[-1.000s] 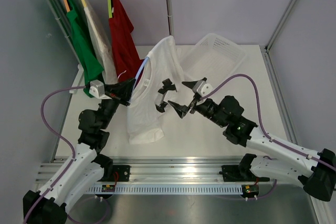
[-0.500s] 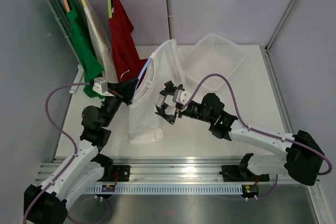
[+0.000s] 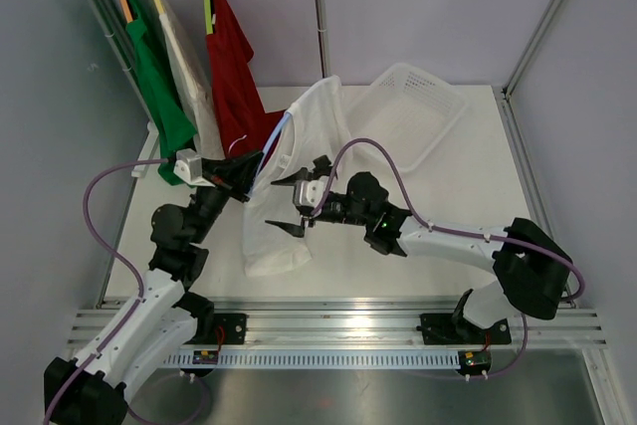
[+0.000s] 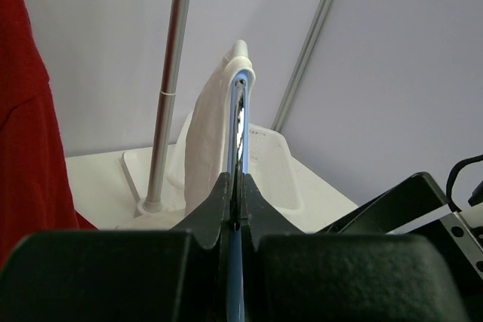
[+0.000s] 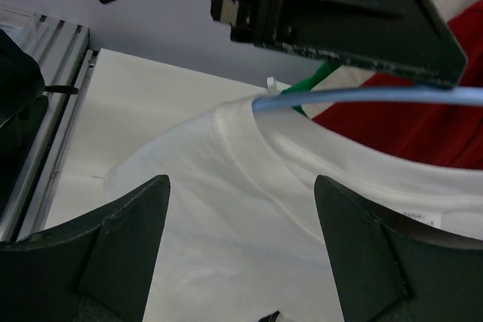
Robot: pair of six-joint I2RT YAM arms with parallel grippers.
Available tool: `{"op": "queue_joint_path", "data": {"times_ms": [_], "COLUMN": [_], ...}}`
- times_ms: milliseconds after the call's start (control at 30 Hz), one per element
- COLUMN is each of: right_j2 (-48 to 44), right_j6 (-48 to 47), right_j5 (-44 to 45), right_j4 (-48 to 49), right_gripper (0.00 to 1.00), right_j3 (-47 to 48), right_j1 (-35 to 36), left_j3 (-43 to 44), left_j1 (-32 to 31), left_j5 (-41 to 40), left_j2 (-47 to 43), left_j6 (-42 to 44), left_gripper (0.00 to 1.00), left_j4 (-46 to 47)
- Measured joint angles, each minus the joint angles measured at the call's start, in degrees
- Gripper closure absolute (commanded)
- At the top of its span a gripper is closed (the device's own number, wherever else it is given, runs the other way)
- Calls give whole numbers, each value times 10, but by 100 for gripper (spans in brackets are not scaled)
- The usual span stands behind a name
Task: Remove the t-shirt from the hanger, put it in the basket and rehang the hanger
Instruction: Remove the tshirt from the hanger
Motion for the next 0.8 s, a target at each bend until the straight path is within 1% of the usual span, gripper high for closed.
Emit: {"op": "queue_joint_path", "data": {"times_ms": [267, 333, 433, 467, 500, 567, 600, 700, 800], "right_j2": [33, 43, 57, 61, 63, 68, 69, 70, 70], "right_j6": [-32, -36, -40, -42, -43, -45, -47, -44, -34], "right_j5": [4, 7, 11, 13, 13, 16, 17, 23, 34], "right_j4": [-4, -6, -12, -16, -20, -26, -28, -34, -37], "right_gripper": [16, 18, 31, 39, 44, 59, 76, 100, 100], "right_j3": [49, 56, 65, 68, 70, 74, 75, 80, 86], "right_j1": [27, 28, 28, 28, 28, 29, 29, 30, 30], "left_j3": [0, 0, 0, 0, 0, 0, 0, 0, 0], "left_j1": [0, 0, 0, 0, 0, 0, 0, 0, 0], "left_j5": [12, 14, 16, 16, 17, 19, 19, 21, 23], "left_j2": [-1, -1, -1, -1, -1, -1, -1, -1, -1], "left_j6": [-4, -4, -4, -4, -5, -5, -6, -6, -6], "left_gripper": [100, 100, 100, 100, 100, 100, 100, 100, 100], "left_j4": [-9, -9, -9, -9, -9, -9, -8, -8, -6]}}
